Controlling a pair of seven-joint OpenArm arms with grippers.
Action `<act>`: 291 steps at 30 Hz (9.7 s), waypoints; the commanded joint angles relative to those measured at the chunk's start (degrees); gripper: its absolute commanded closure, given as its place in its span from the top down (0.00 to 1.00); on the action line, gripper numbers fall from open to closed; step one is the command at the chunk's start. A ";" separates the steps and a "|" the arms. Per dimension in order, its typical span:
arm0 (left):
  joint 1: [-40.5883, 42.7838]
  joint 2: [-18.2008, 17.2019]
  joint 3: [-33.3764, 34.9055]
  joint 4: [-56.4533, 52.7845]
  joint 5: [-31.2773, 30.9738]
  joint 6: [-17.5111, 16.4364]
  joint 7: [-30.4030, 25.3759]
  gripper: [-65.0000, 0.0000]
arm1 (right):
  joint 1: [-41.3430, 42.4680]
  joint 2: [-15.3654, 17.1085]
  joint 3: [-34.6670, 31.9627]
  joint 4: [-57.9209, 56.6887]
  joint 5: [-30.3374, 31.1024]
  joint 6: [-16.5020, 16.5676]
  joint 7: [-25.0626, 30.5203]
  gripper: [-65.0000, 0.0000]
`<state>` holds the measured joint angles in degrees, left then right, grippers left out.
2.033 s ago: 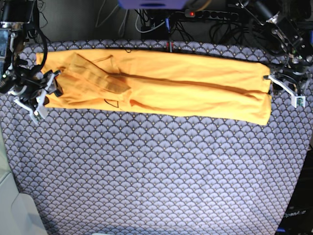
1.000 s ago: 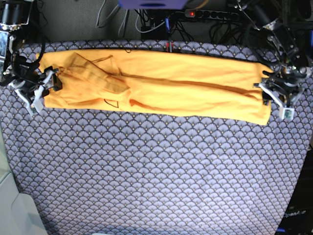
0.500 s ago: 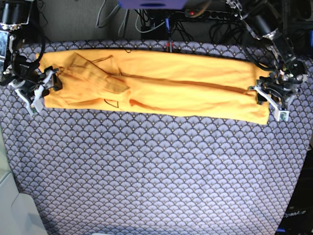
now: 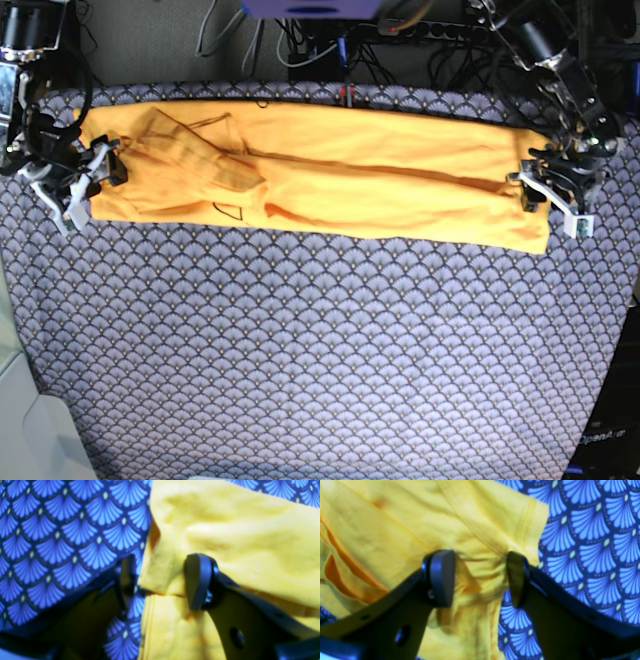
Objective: Fold the T-shirt properly
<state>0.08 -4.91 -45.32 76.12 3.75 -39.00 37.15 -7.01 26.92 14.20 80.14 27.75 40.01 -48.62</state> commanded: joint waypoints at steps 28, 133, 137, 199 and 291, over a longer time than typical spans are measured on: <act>4.98 12.69 7.91 31.71 3.33 -1.00 18.55 0.00 | 0.28 0.12 0.09 0.78 0.43 -0.01 -0.57 0.53; 8.93 2.49 40.62 21.33 -11.97 15.84 13.01 0.42 | -1.57 -1.91 5.10 0.78 0.78 -0.01 -3.20 0.52; 8.85 2.49 40.62 21.07 -11.97 15.84 13.01 0.42 | -1.83 -3.05 5.10 0.78 0.78 -0.01 -3.12 0.44; 4.80 3.02 27.25 12.81 -12.85 16.01 20.13 0.42 | 3.71 -23.09 0.44 33.40 6.76 -0.01 -31.38 0.00; 10.52 -1.82 18.90 17.64 -13.20 15.66 20.57 0.42 | 21.55 -29.33 -41.05 3.16 6.41 -0.01 -11.82 0.20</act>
<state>10.76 -6.35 -26.41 93.06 -9.45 -23.57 56.99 13.30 -2.00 -26.92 82.43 33.04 39.79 -61.63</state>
